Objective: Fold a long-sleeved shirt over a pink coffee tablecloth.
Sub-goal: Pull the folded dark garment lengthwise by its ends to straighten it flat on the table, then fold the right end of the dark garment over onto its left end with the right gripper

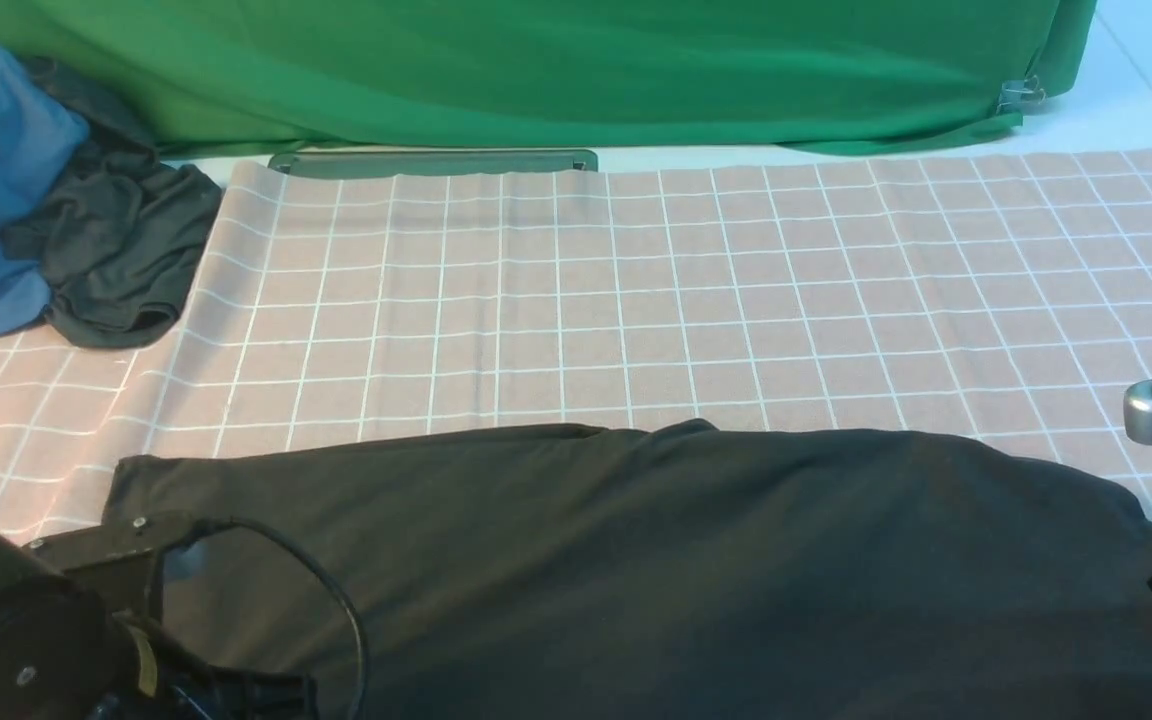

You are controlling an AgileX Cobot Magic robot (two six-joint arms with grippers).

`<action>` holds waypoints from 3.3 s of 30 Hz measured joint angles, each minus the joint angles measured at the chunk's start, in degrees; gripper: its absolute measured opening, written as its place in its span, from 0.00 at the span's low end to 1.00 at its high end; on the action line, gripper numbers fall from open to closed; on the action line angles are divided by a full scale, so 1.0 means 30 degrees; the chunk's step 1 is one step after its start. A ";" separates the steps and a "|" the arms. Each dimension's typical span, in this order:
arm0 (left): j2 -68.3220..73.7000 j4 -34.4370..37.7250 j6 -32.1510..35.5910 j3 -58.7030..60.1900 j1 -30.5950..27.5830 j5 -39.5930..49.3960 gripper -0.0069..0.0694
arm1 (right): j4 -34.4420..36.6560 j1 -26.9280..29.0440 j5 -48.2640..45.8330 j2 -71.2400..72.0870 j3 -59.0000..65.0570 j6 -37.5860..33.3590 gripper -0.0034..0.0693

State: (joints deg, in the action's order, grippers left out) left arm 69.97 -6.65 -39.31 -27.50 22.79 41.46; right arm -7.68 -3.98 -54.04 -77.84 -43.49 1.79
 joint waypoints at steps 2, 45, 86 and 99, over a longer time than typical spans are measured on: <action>-0.0131 0.0100 0.0147 -0.0283 0.0000 0.0250 0.13 | 0.0020 0.0063 0.0142 0.0000 0.0000 0.0065 0.37; -0.9005 0.4855 0.3823 -0.2524 -0.0034 0.2523 0.13 | 0.2560 0.4251 -0.0289 -0.2995 -0.4536 -0.0319 0.22; -1.2866 -0.2917 -0.0509 -0.8791 -0.0034 0.9398 0.13 | 1.0522 -1.6128 0.2613 -1.0911 -1.8535 0.1570 0.22; -1.3152 -0.3092 -0.0568 -0.8791 -0.0034 0.9550 0.13 | 1.1360 -1.7917 0.6095 -1.6083 -2.2001 0.2106 0.25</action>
State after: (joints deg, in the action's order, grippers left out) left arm 30.51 -15.92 -41.01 -53.87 22.68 70.11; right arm 26.40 -57.73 -35.76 -126.09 -109.50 8.11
